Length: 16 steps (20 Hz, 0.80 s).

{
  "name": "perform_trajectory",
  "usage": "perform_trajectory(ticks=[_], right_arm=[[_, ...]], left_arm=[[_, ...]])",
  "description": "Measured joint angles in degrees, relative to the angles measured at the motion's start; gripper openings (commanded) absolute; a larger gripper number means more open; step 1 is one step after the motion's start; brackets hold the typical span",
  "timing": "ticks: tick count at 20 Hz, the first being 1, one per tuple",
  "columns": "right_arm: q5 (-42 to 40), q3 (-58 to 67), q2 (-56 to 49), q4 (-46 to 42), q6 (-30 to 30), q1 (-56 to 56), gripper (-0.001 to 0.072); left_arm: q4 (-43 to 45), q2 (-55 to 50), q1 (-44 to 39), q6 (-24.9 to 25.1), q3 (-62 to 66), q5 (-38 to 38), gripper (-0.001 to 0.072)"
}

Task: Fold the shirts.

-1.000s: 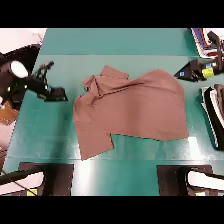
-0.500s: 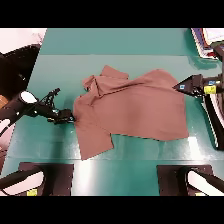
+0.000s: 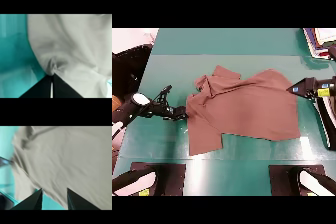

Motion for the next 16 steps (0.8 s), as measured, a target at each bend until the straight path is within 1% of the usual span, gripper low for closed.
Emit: perform_trajectory(ticks=[4,5,6,8,11,12,13,15,16], right_arm=[[1.2,-7.9,2.8,-7.8,2.3,-5.0,0.0349],[1.3,-10.6,3.7,-10.1,2.9,-7.4,0.0392],[1.7,-13.6,4.5,-13.1,3.4,-10.2,0.0495],[2.7,-19.2,5.6,-17.7,4.1,-16.1,0.0493],[3.0,-26.2,5.8,-21.1,4.6,-23.3,0.0480],[2.9,-27.9,5.4,-21.4,4.6,-24.6,0.0476],[2.5,-29.4,4.8,-21.4,4.7,-25.4,0.0441],[0.4,-31.5,3.1,-20.0,4.8,-25.3,0.0440],[-0.9,-32.1,2.2,-19.4,4.8,-24.4,0.0427]], left_arm=[[3.6,7.4,-0.1,-0.3,1.0,-1.8,0.0025],[4.3,8.8,-0.1,-0.4,1.1,-2.3,0.0025],[5.0,10.0,-0.1,-0.5,1.2,-3.0,0.0025],[5.7,11.4,-0.1,-0.5,1.3,-3.5,0.0025],[6.1,12.4,-0.1,-0.5,1.4,-3.3,0.0025],[6.2,12.5,-0.1,-0.5,1.4,-3.3,0.0026],[6.3,12.7,-0.1,-0.5,1.4,-3.1,0.0025],[6.3,12.8,-0.1,-0.5,1.4,-3.0,0.0026],[6.3,12.9,-0.1,-0.5,1.4,-3.0,0.0026]])
